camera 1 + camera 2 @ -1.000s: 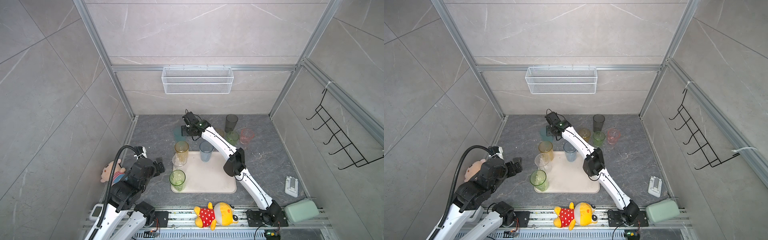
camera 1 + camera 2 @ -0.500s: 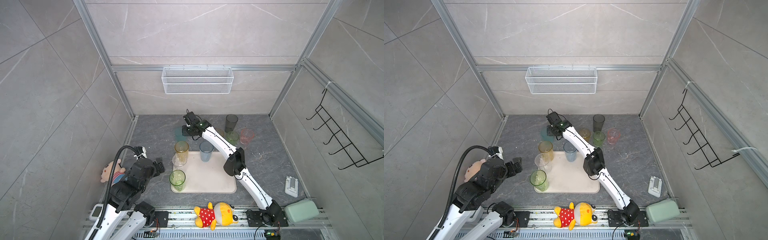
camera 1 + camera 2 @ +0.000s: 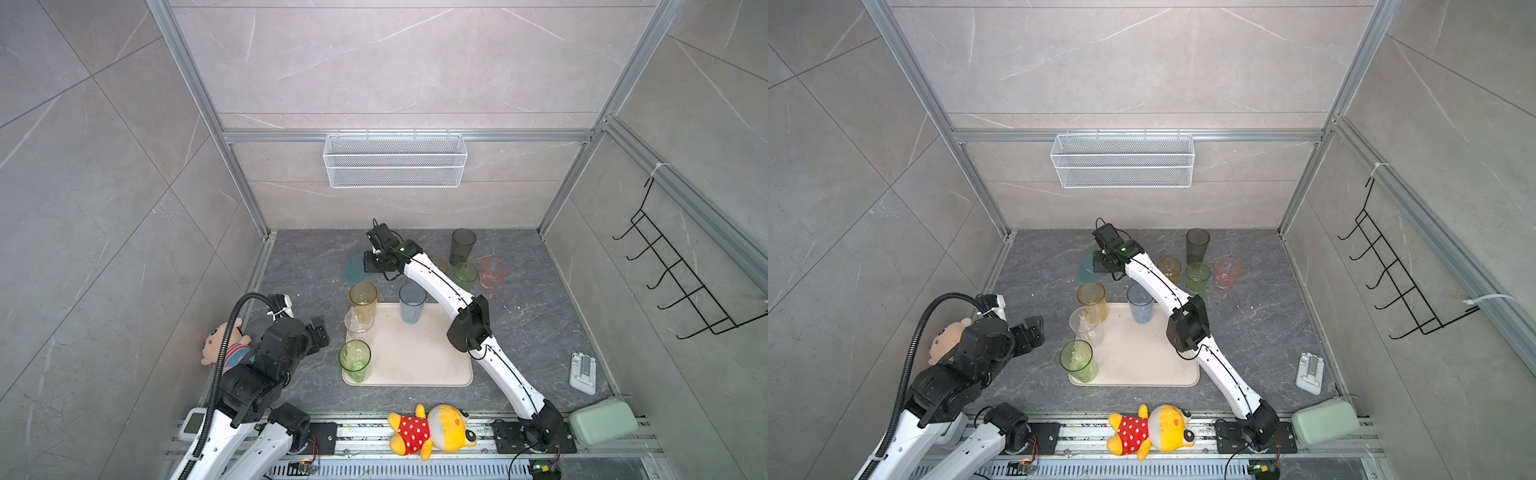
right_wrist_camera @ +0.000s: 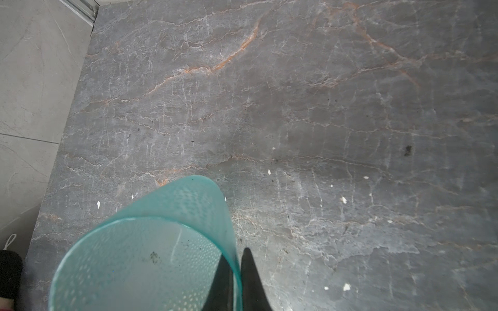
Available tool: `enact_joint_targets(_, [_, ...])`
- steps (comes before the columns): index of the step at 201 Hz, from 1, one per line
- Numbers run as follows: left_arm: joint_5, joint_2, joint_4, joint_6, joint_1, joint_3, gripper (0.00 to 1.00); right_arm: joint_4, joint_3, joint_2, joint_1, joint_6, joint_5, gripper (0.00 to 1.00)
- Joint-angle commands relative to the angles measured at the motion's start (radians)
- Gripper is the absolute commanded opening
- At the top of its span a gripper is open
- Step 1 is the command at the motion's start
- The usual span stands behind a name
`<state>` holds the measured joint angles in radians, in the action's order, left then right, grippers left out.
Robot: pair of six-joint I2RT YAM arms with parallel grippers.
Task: Place the glasses into the tray
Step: Pick up the glass from the top-center of the table.
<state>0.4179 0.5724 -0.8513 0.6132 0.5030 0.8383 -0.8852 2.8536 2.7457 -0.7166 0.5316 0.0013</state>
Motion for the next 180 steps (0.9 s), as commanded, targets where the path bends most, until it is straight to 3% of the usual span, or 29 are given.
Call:
enact_joint_targets(1, [0.012,-0.014,0.014,0.005,-0.006,-0.002,0.96,-0.013,0.025,-0.024,0.0,0.0,-0.02,0.0])
enact_joint_targets(180, [-0.014,0.014,0.111,-0.017,-0.006,-0.021,0.96,-0.225,0.023,-0.352,0.0,-0.121,0.009,0.0])
